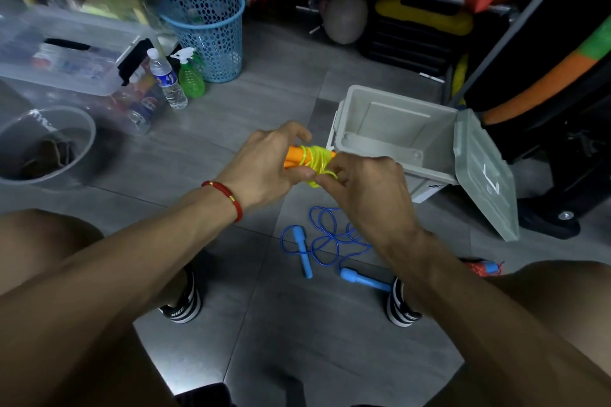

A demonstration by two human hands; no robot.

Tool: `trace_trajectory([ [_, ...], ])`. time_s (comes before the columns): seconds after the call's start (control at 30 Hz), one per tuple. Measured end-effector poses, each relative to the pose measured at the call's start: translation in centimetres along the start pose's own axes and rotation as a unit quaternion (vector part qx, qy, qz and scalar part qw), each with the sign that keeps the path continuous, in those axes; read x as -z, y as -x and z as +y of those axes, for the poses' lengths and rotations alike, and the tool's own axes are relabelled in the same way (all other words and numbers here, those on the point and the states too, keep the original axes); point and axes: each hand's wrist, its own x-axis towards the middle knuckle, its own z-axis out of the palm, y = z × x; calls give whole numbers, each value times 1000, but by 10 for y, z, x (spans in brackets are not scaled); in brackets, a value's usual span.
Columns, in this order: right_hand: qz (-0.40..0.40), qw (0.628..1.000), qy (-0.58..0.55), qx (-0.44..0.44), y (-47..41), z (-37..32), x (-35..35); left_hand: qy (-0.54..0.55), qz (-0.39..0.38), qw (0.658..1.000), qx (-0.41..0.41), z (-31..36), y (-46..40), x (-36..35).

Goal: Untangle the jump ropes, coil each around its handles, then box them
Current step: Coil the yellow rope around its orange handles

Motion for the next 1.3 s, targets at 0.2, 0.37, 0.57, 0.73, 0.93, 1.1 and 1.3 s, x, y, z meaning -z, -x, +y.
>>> trace_trajectory([
  [0.2, -43, 919, -354, -170, -1, 4, 11, 266, -21, 964, 0, 1, 1, 11],
  [0.37, -40, 813, -539, -216, 0, 3, 18, 416, -19, 909, -1, 3, 6, 11],
  [0.57, -71, 787, -569, -228, 0, 4, 17, 414, -54, 908, 24, 6, 7, 1],
  [0.73, -2, 940, -319, -123, -2, 14, 18, 355, -63, 932, 23, 7, 8, -5],
  [0.93, 21, 963, -256, -83, -2, 14, 11, 292, -64, 954, -8, 11, 9, -7],
  [1.1, 3, 936, -335, -107, -1, 16, 7, 257, -61, 964, -12, 9, 8, -5],
  [1.3, 4, 975, -221, -30, -7, 21, 5, 221, -69, 973, -11, 9, 9, -7],
])
